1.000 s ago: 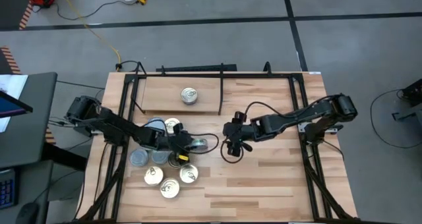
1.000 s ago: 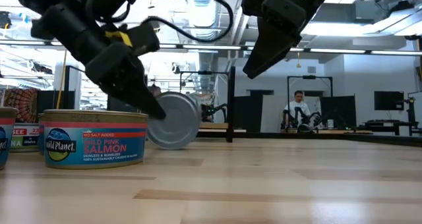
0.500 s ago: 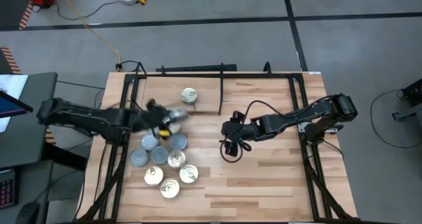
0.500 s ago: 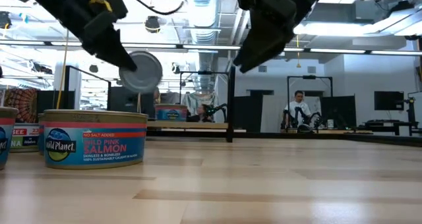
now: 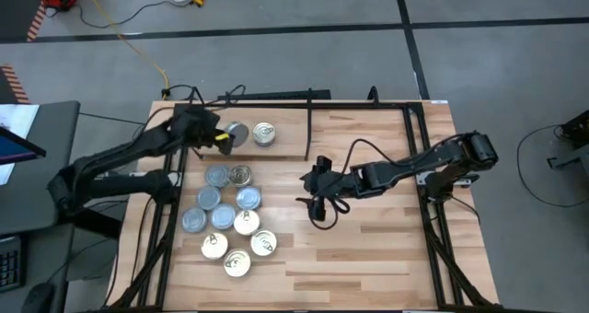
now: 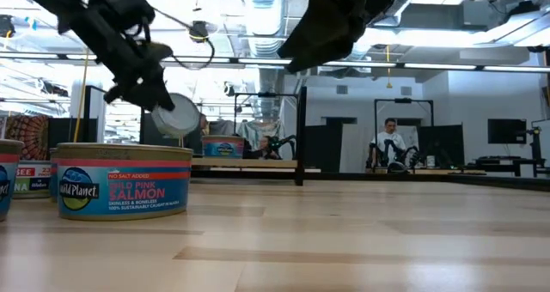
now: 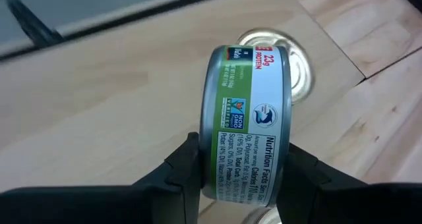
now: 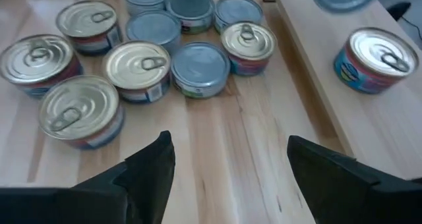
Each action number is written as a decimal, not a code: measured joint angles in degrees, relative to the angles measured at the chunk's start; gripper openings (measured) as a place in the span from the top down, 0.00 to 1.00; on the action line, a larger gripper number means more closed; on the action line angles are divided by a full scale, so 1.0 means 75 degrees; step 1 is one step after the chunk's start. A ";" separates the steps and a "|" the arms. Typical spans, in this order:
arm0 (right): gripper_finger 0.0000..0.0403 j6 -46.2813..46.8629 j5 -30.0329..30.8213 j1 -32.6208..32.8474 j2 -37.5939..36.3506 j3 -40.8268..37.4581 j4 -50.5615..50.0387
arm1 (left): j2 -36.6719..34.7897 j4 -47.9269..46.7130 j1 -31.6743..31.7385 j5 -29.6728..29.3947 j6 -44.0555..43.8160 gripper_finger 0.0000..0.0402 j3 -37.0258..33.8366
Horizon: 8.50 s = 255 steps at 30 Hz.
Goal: Stack canned seafood by type on shelf
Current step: Put the green tuna can on the shelf, then stack the green tuna can on top of the green tuna can on the shelf
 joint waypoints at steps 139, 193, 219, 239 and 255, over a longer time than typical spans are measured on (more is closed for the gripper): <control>0.15 0.2498 0.0494 -0.0284 0.3993 0.3678 -0.0675 | -0.0939 0.2733 -1.0189 -0.2612 0.0061 0.33 -0.1497; 0.17 0.1371 -0.0237 -0.0504 0.3993 0.3539 -0.0416 | -0.2231 0.1178 -1.0824 -0.2816 -0.0940 0.33 -0.2001; 0.17 0.1351 -0.0477 -0.0340 0.3998 0.3652 -0.1412 | -0.0297 0.2110 -0.9331 -0.3109 0.0433 0.33 -0.2001; 0.17 0.1027 -0.0045 -0.0108 0.4493 0.3657 -0.0106 | -0.0088 0.0955 -0.8000 -0.2869 0.0642 0.33 -0.2001; 0.17 0.1461 -0.0713 -0.0403 0.4354 0.3745 -0.0859 | -0.0088 0.2270 -0.8014 -0.1936 0.0076 0.33 -0.2001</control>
